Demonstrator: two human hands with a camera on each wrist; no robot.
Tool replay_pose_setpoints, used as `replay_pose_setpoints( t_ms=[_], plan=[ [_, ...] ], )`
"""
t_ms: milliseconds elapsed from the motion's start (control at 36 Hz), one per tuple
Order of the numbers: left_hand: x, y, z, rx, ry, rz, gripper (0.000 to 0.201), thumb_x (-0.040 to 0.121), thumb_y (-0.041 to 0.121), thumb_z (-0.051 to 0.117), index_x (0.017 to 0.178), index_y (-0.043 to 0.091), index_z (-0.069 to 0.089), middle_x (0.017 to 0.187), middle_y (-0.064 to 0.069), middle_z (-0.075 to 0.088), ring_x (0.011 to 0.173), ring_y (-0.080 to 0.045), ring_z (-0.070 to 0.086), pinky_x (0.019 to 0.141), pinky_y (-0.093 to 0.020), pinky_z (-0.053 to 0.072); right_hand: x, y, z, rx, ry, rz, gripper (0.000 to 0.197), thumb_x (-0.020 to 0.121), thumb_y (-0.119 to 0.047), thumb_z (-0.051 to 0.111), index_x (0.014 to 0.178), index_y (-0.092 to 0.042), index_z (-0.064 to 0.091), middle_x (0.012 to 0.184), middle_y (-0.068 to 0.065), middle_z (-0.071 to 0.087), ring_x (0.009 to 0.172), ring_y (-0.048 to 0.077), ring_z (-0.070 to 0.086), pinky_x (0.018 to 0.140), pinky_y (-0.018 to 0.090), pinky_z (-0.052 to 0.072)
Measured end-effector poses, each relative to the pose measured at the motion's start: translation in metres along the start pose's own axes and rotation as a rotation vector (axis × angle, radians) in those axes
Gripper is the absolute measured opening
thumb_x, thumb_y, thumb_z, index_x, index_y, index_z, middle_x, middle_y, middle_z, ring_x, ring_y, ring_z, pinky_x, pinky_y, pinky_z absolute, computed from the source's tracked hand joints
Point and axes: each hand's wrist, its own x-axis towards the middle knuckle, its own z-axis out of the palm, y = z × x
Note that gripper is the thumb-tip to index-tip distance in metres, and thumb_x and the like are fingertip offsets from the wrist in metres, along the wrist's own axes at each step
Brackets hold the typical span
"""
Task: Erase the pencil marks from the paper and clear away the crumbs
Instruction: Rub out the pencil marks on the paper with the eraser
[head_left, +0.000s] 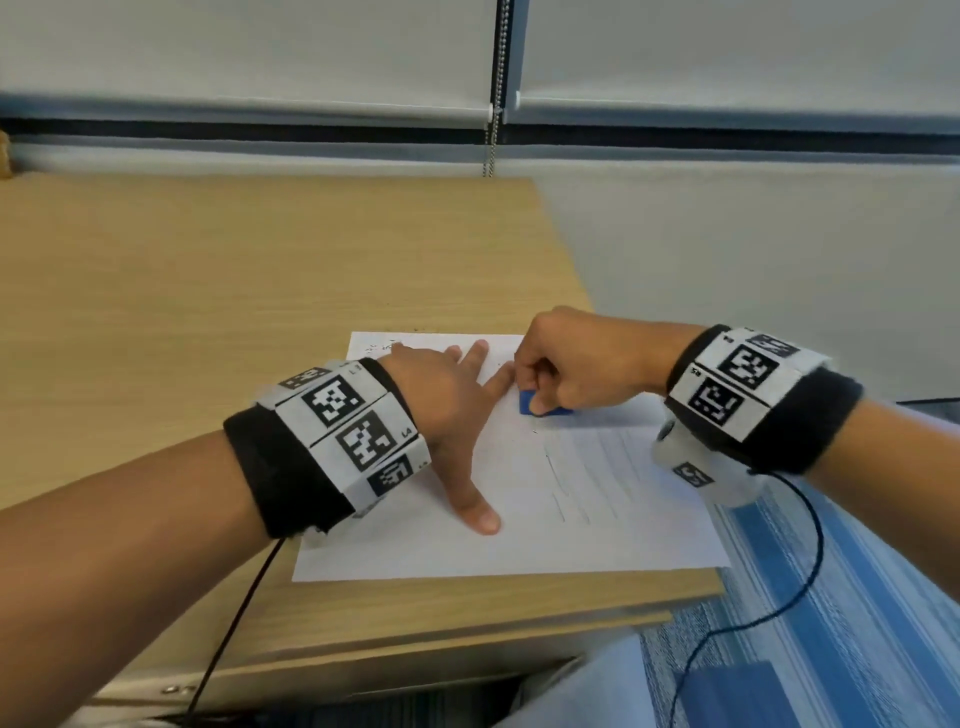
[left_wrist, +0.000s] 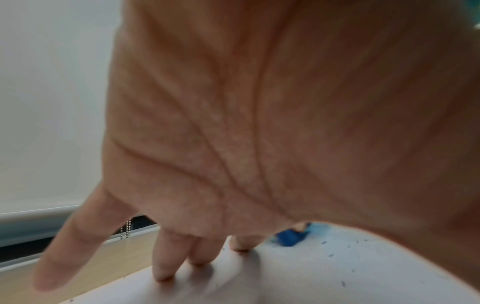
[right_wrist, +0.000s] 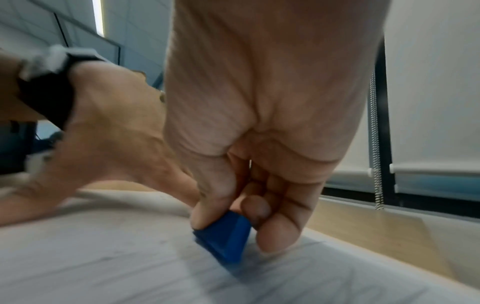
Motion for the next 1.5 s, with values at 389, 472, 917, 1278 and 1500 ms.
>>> replay_pose_setpoints(
  t_ms=[389,472,917,1278,1500],
  plan=[
    [0.001,0.001,0.0,0.011,-0.013,-0.007,0.155,0.045,0.084,0.071,0.144,0.028,-0.034,0.156,-0.005,-0.032,0.149,-0.026,-0.007,0.112,-0.063,0.018,-0.023,-0.011,0.011,0.005,-0.126,-0.036,0.02,0.078,-0.015,0.074,0.063,-0.023,0.062,0.054,-0.013,0.058,0.051,0.001,0.049,0.053,0.013,0.04],
    [0.001,0.002,0.001,0.026,0.001,-0.007,0.155,0.045,0.083,0.071,0.146,0.027,-0.031,0.158,-0.005,-0.029,0.15,-0.026,-0.003,0.112,-0.06,0.023,-0.025,-0.015,0.009,-0.018,-0.218,-0.055,0.029,0.079,-0.015,0.073,0.059,-0.027,0.056,0.05,-0.019,0.055,0.054,-0.006,0.051,0.054,0.01,0.04],
    [0.002,0.0,-0.002,0.015,-0.013,-0.032,0.156,0.042,0.087,0.068,0.146,0.026,-0.032,0.158,-0.005,-0.028,0.15,-0.027,0.003,0.111,-0.054,0.028,-0.027,-0.008,0.016,-0.012,0.024,-0.002,0.011,0.081,-0.016,0.07,0.084,-0.005,0.069,0.072,0.005,0.066,0.056,0.005,0.047,0.058,0.02,0.043],
    [0.002,0.001,-0.001,0.052,-0.003,-0.034,0.157,0.042,0.086,0.068,0.146,0.024,-0.031,0.158,-0.008,-0.028,0.149,-0.029,0.005,0.112,-0.06,0.024,-0.037,-0.016,0.023,-0.008,0.012,-0.028,0.009,0.08,-0.015,0.07,0.075,-0.008,0.066,0.066,0.003,0.062,0.056,0.008,0.046,0.058,0.021,0.042],
    [0.001,0.005,-0.005,0.056,-0.04,-0.057,0.156,0.044,0.084,0.07,0.144,0.025,-0.034,0.157,-0.007,-0.031,0.149,-0.03,0.007,0.111,-0.06,0.025,-0.043,-0.019,0.02,-0.01,-0.049,-0.022,0.008,0.082,-0.017,0.07,0.083,-0.009,0.069,0.069,-0.003,0.062,0.06,0.004,0.051,0.064,0.021,0.047]
  ],
)
